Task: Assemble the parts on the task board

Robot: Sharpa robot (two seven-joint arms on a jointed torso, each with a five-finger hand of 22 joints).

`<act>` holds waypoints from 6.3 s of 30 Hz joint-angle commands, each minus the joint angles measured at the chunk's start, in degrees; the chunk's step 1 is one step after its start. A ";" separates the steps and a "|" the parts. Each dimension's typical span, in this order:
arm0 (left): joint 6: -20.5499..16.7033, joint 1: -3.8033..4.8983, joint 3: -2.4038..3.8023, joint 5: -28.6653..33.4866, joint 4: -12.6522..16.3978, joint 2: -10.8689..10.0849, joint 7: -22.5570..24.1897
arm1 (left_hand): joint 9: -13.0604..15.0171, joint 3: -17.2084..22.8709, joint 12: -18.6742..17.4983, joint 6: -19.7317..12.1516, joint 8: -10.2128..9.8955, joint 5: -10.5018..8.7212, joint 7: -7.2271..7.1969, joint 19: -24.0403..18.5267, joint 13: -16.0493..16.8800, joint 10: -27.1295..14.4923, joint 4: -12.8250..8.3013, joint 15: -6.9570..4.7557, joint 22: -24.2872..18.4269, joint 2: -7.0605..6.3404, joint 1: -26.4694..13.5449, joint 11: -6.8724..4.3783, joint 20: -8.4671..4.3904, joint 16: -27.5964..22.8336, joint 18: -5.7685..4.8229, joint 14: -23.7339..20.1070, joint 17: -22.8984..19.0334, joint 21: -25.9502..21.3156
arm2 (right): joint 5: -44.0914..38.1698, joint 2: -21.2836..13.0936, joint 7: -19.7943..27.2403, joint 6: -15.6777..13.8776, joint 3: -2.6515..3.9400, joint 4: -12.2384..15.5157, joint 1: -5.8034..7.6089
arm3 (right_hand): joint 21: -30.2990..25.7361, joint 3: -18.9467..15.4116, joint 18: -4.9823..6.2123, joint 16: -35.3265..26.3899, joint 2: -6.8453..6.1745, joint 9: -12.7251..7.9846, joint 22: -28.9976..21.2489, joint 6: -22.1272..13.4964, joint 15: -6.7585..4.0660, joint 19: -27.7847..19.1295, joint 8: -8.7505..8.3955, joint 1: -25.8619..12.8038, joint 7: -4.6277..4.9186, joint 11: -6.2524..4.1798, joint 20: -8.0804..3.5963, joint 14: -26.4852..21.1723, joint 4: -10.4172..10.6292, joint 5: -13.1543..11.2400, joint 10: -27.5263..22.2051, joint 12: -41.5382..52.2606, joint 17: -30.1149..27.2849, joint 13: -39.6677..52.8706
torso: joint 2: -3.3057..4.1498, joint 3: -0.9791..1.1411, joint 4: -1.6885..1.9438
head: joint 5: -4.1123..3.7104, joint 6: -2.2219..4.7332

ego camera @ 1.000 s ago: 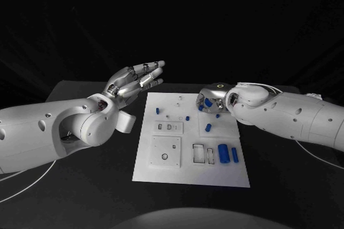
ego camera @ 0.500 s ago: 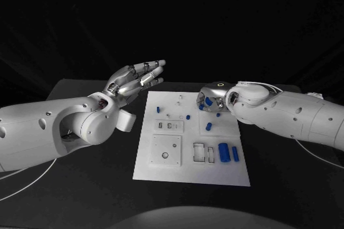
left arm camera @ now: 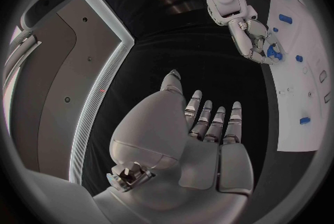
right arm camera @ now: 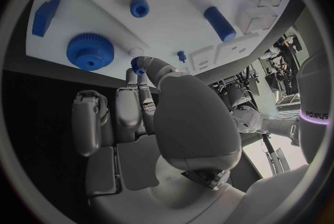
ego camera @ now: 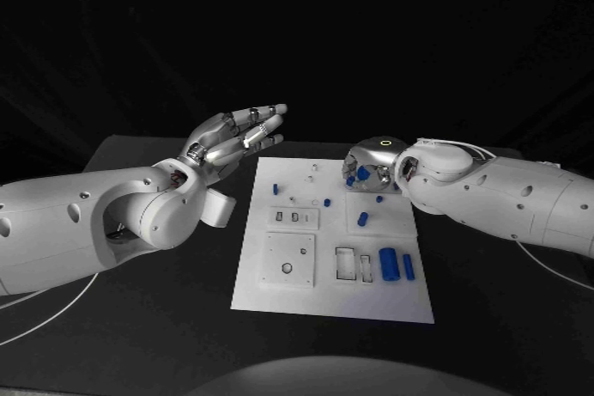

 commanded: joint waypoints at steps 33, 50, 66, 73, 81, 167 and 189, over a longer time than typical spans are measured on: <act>0.45 0.09 0.06 -0.29 0.21 0.66 0.51 | 0.10 0.15 0.39 0.64 0.53 0.62 0.21 0.50 0.07 0.33 -0.03 0.04 0.10 -0.03 1.12 0.41 0.04 0.47 -1.08 0.59 0.13 0.51 | 3.94 14.16 -0.66 2.01 1.65 -14.81 1.15 | -0.63 -0.66 0.99 -0.80 0.32 0.26 4.86 0.11 0.05 -0.42 -0.05 -0.62 -0.09 -0.97 -0.11 -0.31 -0.08 -1.94 1.88 -1.34 -0.69 -0.35 | 1.20 -0.07 1.29 | -0.05 0.08; 0.46 0.09 0.06 -0.29 0.23 0.64 0.57 | 0.10 0.16 0.39 0.72 0.57 0.72 0.24 0.54 0.06 0.37 -0.04 0.08 0.10 -0.02 1.26 0.44 0.04 0.54 -1.12 0.64 0.14 0.55 | 4.28 16.12 -0.83 2.51 1.75 -16.66 0.37 | -0.96 -0.64 1.09 -1.16 0.25 0.24 4.55 -0.20 0.17 -0.75 -0.31 -0.55 -0.12 -0.85 -0.01 -0.62 -0.18 -2.58 1.88 -2.03 -1.33 -0.56 | 1.11 -0.10 1.16 | -0.06 -0.01; 0.44 0.09 0.06 -0.29 0.36 0.43 0.43 | 0.11 0.17 0.52 0.91 0.61 0.78 0.26 0.60 0.07 0.41 -0.04 0.09 0.12 -0.01 1.33 0.47 0.04 0.58 -1.14 0.67 0.15 0.59 | 4.11 16.60 -2.04 4.06 1.75 -17.40 -0.34 | -2.20 -0.36 1.47 -2.43 0.01 0.01 3.37 -1.41 0.43 -2.13 -1.25 -0.35 -0.05 -0.35 0.21 -1.99 -0.53 -2.54 0.85 -3.89 -3.58 -1.04 | 1.11 -0.12 1.15 | 0.05 -0.23; 0.46 0.09 0.06 -0.29 0.38 0.38 0.36 | 0.13 0.17 0.65 1.05 0.65 0.81 0.28 0.61 0.08 0.46 -0.03 0.10 0.12 0.01 1.37 0.49 0.05 0.64 -1.16 0.72 0.16 0.60 | 3.97 16.53 -2.40 3.52 1.75 -17.35 -0.39 | -2.52 -0.31 1.57 -2.77 -0.05 -0.04 3.05 -1.60 0.52 -2.51 -1.42 -0.37 -0.11 -0.23 0.28 -2.36 -0.57 -2.48 0.60 -4.22 -4.23 -1.10 | 1.10 -0.12 1.16 | 0.02 -0.24; 0.48 0.09 0.06 -0.29 0.37 0.33 0.28 | 0.15 0.20 0.80 1.26 0.73 0.90 0.31 0.69 0.10 0.57 -0.01 0.18 0.14 0.10 1.51 0.52 0.04 0.79 -1.21 0.86 0.19 0.67 | 3.94 16.26 -2.73 3.76 1.75 -17.20 -0.46 | -3.18 -0.27 1.74 -3.33 -0.36 -0.22 2.52 -2.31 0.87 -3.23 -2.00 -0.69 -0.64 0.27 0.57 -3.14 -0.55 -2.46 -0.56 -5.27 -5.22 -1.29 | 1.12 -0.13 1.16 | 0.04 -0.31; 1.51 -0.27 -0.02 -0.25 -1.36 0.68 -0.10 | 0.14 0.33 1.55 1.41 1.06 2.01 0.65 1.07 0.17 1.08 -0.04 1.34 0.18 0.54 2.91 0.91 0.04 2.48 -1.77 2.37 0.45 1.01 | 15.24 -11.01 -10.19 4.73 0.63 5.82 2.72 | 6.72 -12.74 -2.11 12.97 1.62 -3.76 14.99 -12.79 -2.12 9.06 5.11 -7.74 -2.16 -5.37 -2.14 10.17 6.88 -5.79 37.57 60.13 34.57 78.94 | -0.09 -0.31 -0.22 | 0.24 -1.00; 1.83 -0.28 -0.02 -0.25 -1.36 0.63 -0.28 | 0.18 0.28 2.04 1.74 1.21 2.35 0.75 1.20 0.22 1.40 -0.04 1.57 0.20 0.53 3.13 1.05 0.04 2.81 -1.89 2.66 0.48 1.12 | 12.67 -7.06 -10.71 2.26 0.65 3.01 0.67 | 6.78 -10.99 -2.14 12.97 1.05 -2.88 15.04 -18.48 -1.46 9.12 6.29 -6.71 -1.10 -4.52 -1.64 10.17 5.06 -0.01 37.57 60.13 34.57 78.94 | -0.04 -0.26 -0.28 | -0.84 0.43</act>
